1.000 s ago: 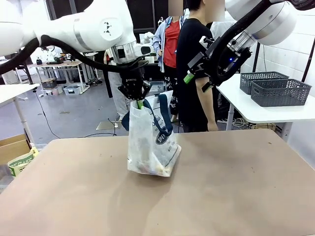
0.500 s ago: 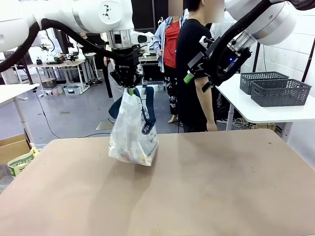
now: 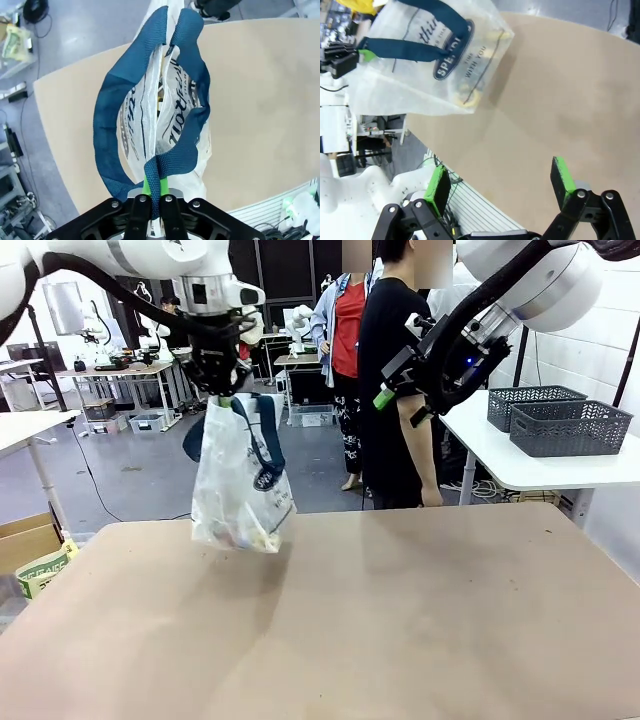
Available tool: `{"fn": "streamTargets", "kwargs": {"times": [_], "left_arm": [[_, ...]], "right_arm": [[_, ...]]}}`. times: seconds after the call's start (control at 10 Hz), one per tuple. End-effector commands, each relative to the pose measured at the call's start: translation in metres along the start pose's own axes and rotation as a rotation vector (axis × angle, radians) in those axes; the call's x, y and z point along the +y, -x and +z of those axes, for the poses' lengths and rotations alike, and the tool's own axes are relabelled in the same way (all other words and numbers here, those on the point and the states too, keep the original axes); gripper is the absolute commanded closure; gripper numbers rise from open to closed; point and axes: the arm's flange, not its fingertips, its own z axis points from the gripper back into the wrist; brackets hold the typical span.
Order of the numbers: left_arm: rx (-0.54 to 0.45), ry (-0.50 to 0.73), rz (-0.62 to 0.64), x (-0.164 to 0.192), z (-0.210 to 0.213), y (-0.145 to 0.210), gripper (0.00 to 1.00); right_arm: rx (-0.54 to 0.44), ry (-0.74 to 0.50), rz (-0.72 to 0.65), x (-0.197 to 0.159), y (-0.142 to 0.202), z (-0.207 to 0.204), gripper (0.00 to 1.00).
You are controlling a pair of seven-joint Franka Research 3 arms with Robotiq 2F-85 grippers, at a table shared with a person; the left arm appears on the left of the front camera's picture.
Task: Transfer purchased items from the store into the shopping bag.
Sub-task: Move the Reusable shopping bag to the right side of the table.
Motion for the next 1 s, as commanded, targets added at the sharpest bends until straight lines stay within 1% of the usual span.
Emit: {"fn": "streamTargets", "kwargs": {"times": [0.0, 0.2, 0.3, 0.5, 0.6, 0.9], "left_arm": [[-0.014, -0.041, 0.070, 0.025, 0.017, 0.010, 1.00], [-0.005, -0.040, 0.126, 0.061, 0.018, 0.023, 1.00], [-0.009, -0.016, 0.137, 0.082, 0.015, 0.030, 1.00], [-0.005, -0.025, 0.140, 0.114, 0.010, 0.045, 1.00], [-0.012, -0.035, 0.147, 0.130, 0.005, 0.053, 1.00], [-0.042, -0.015, 0.143, 0.185, -0.023, 0.075, 1.00]], "right_arm": [[-0.008, 0.004, -0.014, 0.001, 0.000, 0.000, 0.00], [-0.008, 0.004, -0.014, 0.001, 0.000, 0.000, 0.00], [-0.008, 0.004, -0.014, 0.001, 0.000, 0.000, 0.00], [-0.008, 0.004, -0.014, 0.001, 0.000, 0.000, 0.00], [-0.008, 0.004, -0.014, 0.001, 0.000, 0.000, 0.00], [-0.008, 0.004, -0.014, 0.001, 0.000, 0.000, 0.00]]}}
